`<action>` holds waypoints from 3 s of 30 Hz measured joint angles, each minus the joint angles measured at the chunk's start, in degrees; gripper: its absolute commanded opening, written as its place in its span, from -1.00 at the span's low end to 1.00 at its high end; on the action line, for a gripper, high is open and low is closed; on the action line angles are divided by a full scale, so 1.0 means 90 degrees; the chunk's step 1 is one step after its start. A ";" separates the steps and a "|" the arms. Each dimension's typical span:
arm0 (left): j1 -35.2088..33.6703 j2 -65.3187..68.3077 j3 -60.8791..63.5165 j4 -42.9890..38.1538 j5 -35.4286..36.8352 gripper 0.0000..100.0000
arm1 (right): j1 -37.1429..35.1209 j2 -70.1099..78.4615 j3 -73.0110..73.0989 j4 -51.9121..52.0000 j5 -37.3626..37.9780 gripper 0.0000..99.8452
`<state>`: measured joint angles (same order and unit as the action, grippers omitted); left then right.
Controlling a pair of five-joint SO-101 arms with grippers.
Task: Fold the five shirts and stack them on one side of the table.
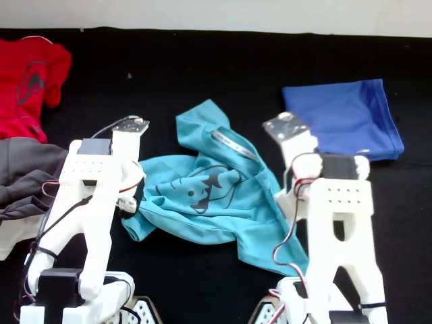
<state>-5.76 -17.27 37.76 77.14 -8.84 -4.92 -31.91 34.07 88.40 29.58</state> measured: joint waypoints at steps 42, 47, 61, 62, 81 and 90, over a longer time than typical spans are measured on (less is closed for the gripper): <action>0.0000 0.0000 -0.1026 0.0000 0.0000 -0.98 | 0.2237 0.0381 -0.0254 -0.2071 0.0303 -0.61; 0.0000 0.0000 -0.1016 0.0000 0.0000 -0.98 | 0.2139 -0.1172 0.1358 -0.1885 0.0303 -0.61; 0.0000 0.0000 -0.0996 0.0000 0.0000 -0.98 | 0.1485 -0.2657 0.5197 -0.3927 0.0420 -0.51; 0.0000 0.0000 -0.0996 0.0000 0.0000 -0.98 | 0.1485 -0.2657 0.5216 -0.4005 0.0420 -0.54; 0.0000 0.0000 -0.0996 0.0127 0.0000 -0.98 | 0.1485 -0.1475 0.4747 -0.4415 0.0791 -0.97; 0.0000 0.0000 -0.0996 0.0137 0.0000 -0.98 | 0.1573 -0.1631 0.3722 -0.4190 0.0049 -0.99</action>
<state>-5.76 -17.27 28.79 78.37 -8.84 9.23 -46.59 67.56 50.68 30.02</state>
